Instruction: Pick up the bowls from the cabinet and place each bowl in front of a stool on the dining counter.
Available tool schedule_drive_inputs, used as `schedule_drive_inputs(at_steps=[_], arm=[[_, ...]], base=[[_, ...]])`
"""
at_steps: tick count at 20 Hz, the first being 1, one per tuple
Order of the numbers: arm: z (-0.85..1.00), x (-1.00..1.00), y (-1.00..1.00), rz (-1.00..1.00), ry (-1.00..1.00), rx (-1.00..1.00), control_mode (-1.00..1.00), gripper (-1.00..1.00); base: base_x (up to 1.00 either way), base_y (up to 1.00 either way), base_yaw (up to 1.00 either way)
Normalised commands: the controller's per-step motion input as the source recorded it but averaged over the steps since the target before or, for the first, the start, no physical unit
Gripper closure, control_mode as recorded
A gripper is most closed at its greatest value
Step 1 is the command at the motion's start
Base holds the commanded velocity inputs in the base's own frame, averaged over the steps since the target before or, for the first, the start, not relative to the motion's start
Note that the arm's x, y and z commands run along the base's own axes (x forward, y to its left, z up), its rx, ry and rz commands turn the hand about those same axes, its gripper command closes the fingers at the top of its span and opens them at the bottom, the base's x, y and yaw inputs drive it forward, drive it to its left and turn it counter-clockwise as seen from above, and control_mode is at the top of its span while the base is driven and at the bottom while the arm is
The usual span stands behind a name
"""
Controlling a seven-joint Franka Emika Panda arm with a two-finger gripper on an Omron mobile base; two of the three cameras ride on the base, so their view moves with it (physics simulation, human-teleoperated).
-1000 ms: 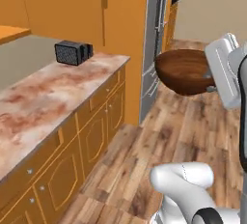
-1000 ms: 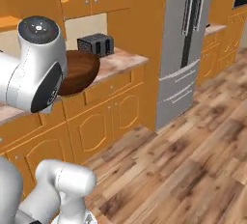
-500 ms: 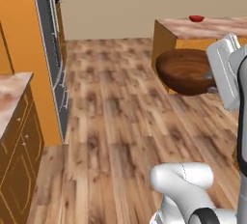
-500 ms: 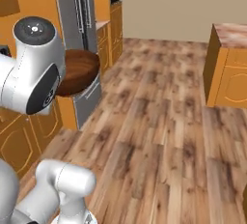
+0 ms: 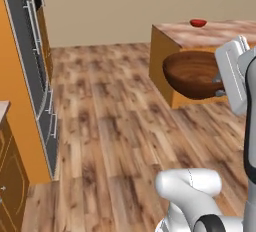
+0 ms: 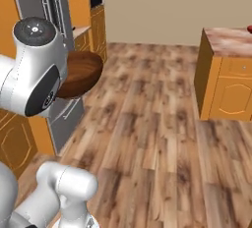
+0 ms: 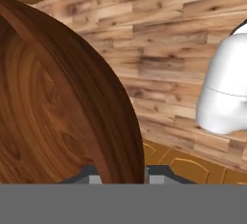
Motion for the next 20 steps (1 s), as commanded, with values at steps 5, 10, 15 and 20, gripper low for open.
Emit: schedule_drive_inputs(at_steps=[5,10,15,20], arm=[[0.00,0.00,0.00,0.00,0.00,0.00,1.00,1.00],[0.00,0.00,0.00,0.00,0.00,0.00,1.00,1.00],[0.00,0.00,0.00,0.00,0.00,0.00,1.00,1.00],[0.00,0.00,0.00,0.00,0.00,0.00,1.00,1.00]], base=[[1.00,-0.02,-0.07],[1.00,-0.02,-0.04],[1.00,-0.01,-0.04],[1.00,-0.06,-0.04]])
